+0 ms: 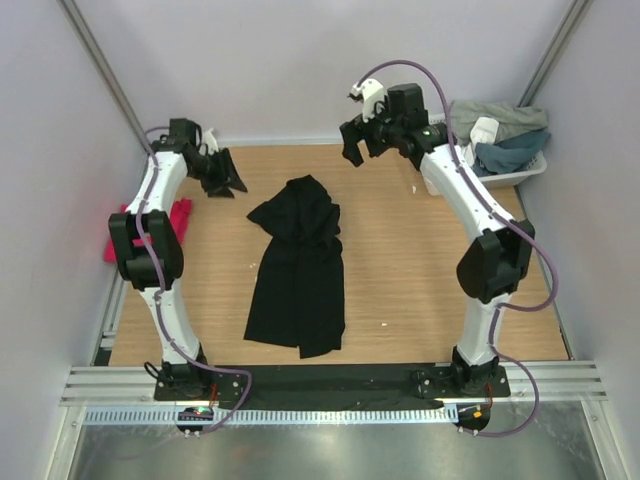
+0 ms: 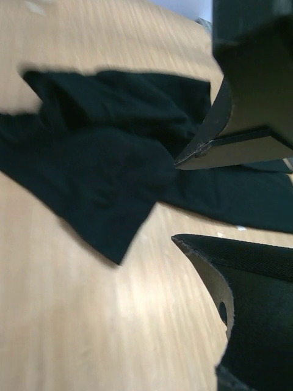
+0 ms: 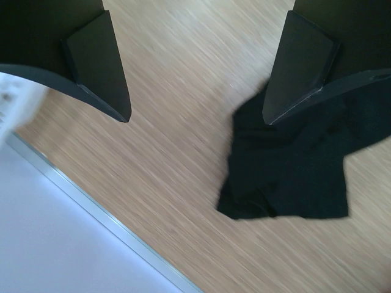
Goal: Fold and stack the t-shirts
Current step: Flatten the tshirt out
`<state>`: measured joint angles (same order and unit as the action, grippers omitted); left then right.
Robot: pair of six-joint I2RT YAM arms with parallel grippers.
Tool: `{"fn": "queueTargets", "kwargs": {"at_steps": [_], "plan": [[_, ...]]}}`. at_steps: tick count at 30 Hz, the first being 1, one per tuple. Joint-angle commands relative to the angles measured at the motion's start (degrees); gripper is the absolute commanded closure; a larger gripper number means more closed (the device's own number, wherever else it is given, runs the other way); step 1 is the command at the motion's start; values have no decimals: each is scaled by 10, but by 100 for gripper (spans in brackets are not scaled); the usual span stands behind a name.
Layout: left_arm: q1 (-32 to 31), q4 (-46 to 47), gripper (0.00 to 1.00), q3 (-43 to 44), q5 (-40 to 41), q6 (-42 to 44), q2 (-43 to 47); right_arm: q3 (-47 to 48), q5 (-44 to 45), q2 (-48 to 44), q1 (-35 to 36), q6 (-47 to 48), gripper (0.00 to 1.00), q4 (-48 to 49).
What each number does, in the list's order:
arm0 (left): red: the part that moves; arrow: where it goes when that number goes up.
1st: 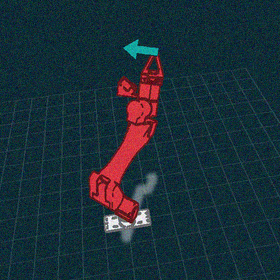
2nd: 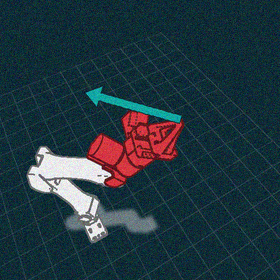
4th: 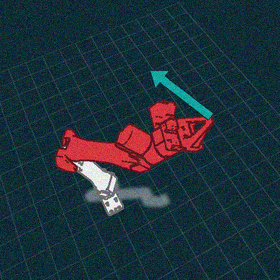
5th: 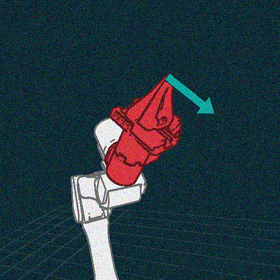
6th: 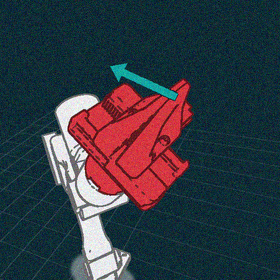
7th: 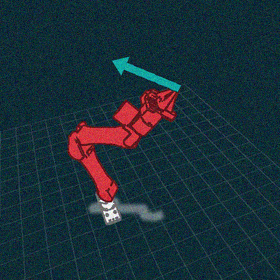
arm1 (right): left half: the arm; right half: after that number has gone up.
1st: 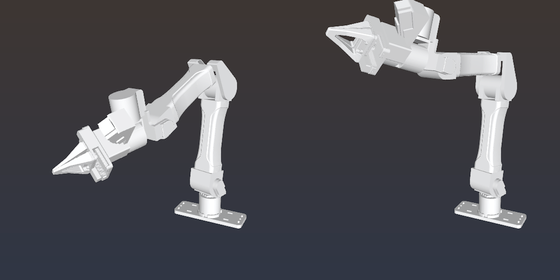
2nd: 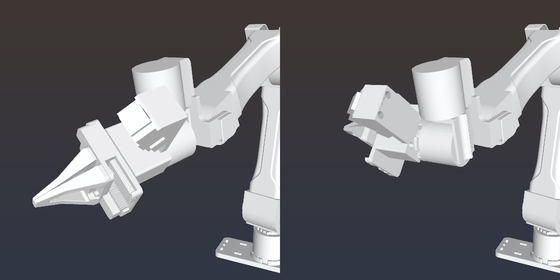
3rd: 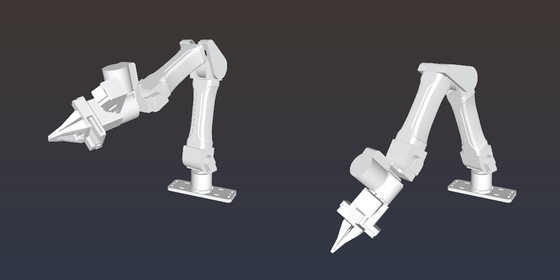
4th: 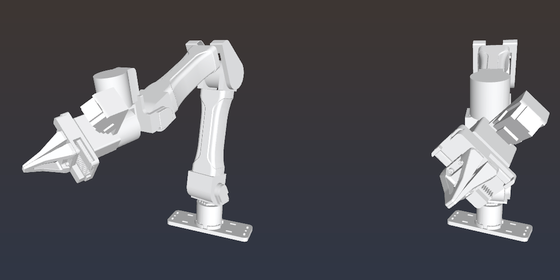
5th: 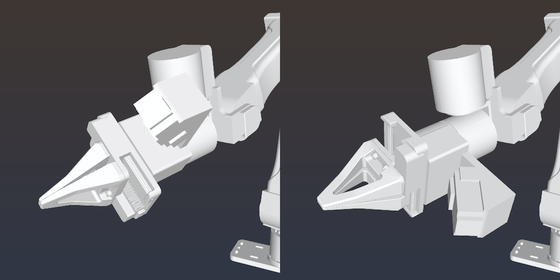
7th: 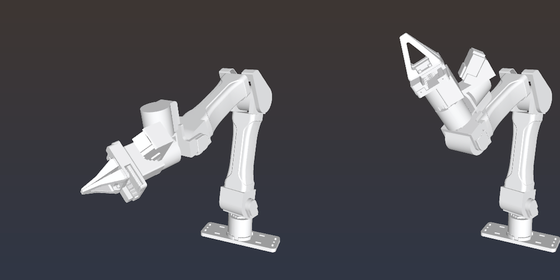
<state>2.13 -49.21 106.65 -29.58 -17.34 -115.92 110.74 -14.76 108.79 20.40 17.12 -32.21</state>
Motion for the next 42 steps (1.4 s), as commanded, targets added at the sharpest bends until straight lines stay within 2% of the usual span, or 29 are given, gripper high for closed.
{"fn": "queueTargets", "kwargs": {"at_steps": [1, 5, 10, 14, 20, 25, 29, 33, 42], "plan": [[-26, -62, 53, -25, 4, 42, -26, 69, -104, 73, 23, -72, 5, -15], [-24, -68, 54, -48, -4, 50, -42, 128, -113, 151, 57, -82, 5, -5], [-27, -98, 54, -86, -22, 86, -55, 172, -128, 257, 64, -159, 5, 39], [-27, -106, 55, -108, -27, 91, -60, 203, -120, 292, 79, -163, 4, 53], [-33, -125, 56, -120, -56, 100, -79, 170, -157, 302, 84, -211, 5, 66], [-34, -128, 58, -115, -54, 102, -68, 110, -121, 305, 72, -206, 4, 55], [-48, -164, 58, -88, -89, 144, -52, 92, -104, 310, 27, -211, 4, 56], [-66, -244, 58, -53, -134, 193, -65, 83, -77, 310, -32, -197, 4, 49], [-114, -314, 59, -51, -162, 252, -82, -33, -53, 218, -104, -152, 4, 34]]}}
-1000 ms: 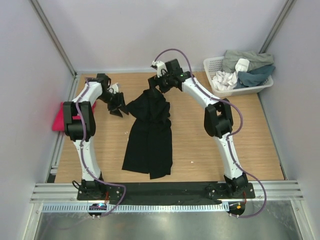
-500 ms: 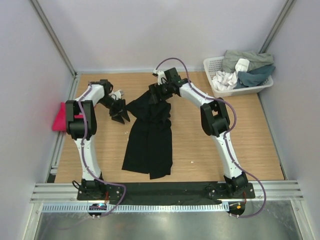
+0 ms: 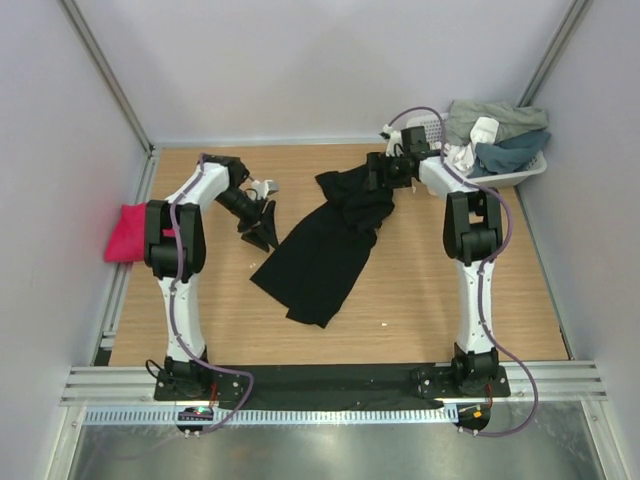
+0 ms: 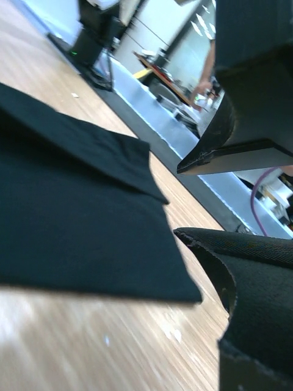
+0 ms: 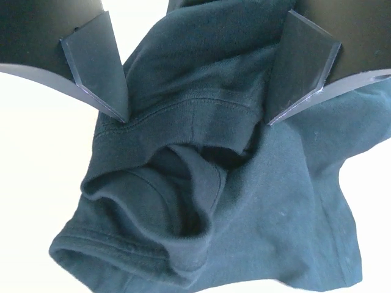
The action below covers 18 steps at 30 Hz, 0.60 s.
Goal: Fold and stack the t-shirts
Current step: Flatten the tshirt out
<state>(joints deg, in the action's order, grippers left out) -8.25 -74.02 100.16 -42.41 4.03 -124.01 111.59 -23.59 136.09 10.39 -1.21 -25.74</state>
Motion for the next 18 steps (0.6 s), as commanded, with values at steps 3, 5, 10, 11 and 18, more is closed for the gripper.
{"fn": "queueTargets", "kwargs": {"at_steps": [3, 5, 10, 11, 18], "plan": [[-26, -87, 59, 24, -30, 48, -29, -86, 29, -97, -10, 29, 4, -35], [-27, -85, 60, 23, -27, 43, -37, -104, 21, -116, -9, 25, 4, -41], [-26, -84, 61, 30, 16, 39, -35, -149, 2, -183, -10, 14, 4, -41], [-23, -76, 61, 29, 27, 38, -28, -148, 2, -191, -10, 13, 4, -41], [6, -56, 59, -22, 137, 71, 20, -104, 2, -229, -10, 17, 4, -41]]}}
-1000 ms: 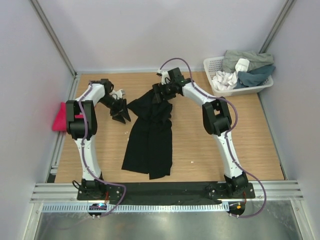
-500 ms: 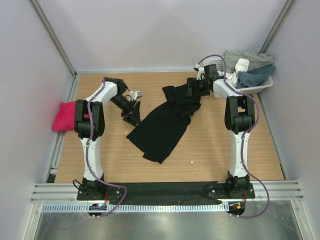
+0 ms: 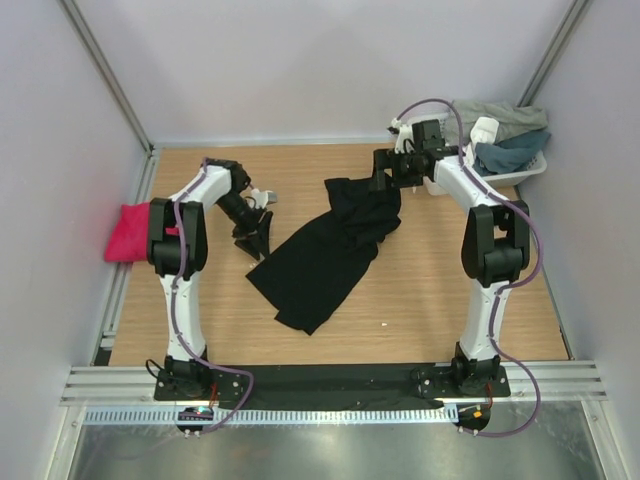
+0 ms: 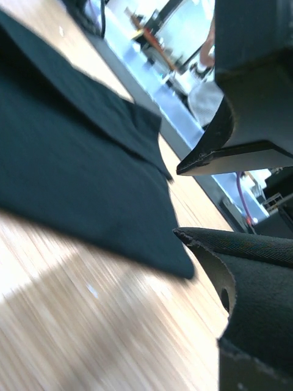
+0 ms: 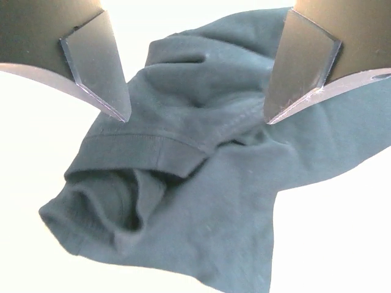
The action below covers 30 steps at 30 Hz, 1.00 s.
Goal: Fold and stack the t-shirts
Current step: Flatten the tshirt out
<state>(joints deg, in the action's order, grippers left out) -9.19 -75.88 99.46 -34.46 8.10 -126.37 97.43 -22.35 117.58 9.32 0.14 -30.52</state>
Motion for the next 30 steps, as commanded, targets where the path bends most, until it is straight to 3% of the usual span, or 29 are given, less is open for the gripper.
{"fn": "queueTargets", "kwargs": {"at_steps": [1, 6, 16, 30], "plan": [[19, -38, 59, -19, 83, 52, 44, 44, -12, -45, 2, 6, 4, 4], [22, -29, 59, -38, 135, 81, 36, 128, -22, 1, 2, 0, 4, -1], [23, -20, 59, -69, 148, 81, 10, 263, -31, 110, 32, -20, 4, 18], [22, -23, 62, -49, 112, 79, -46, 283, -24, 148, 73, -17, 4, 27]]}}
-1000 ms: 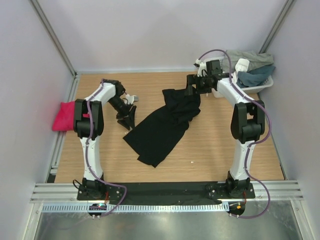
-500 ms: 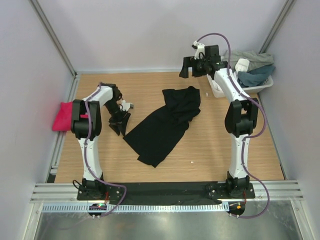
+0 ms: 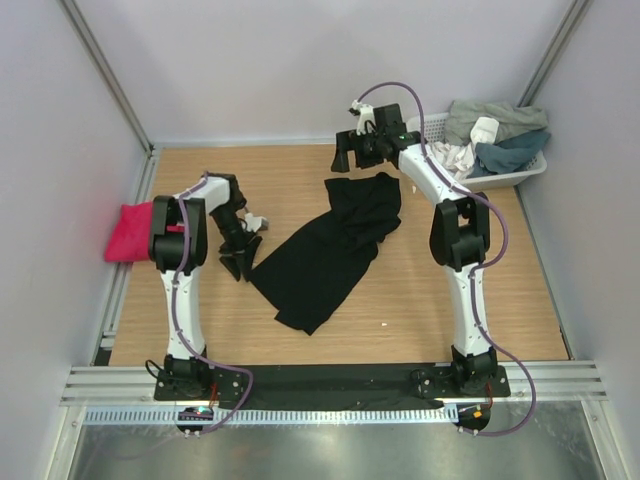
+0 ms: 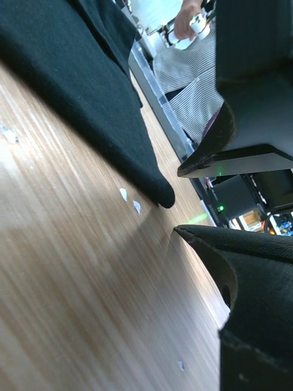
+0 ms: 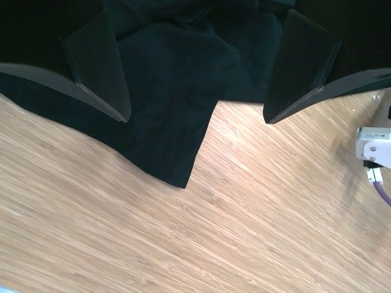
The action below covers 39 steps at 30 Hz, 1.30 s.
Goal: Fold and stack the t-shirts
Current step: Flatten the tshirt out
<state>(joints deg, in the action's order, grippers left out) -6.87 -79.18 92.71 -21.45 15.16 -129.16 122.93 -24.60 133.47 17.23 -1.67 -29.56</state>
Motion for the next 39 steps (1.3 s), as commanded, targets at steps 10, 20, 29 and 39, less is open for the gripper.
{"fn": "queueTargets", "kwargs": {"at_steps": [10, 20, 29, 39], "plan": [[-3, 6, 63, 63, -44, -9, -44, 34, 3, 8, -6, 3, 4, 21], [-5, -3, 79, 58, -56, -3, -50, 43, 7, 27, -6, 2, 4, 22], [-5, -12, 100, 58, -66, 4, -52, 62, 8, 53, -4, -3, 4, 31], [-5, 9, 100, 36, -81, -23, -41, 96, 69, 108, 35, 81, 5, 21]]}}
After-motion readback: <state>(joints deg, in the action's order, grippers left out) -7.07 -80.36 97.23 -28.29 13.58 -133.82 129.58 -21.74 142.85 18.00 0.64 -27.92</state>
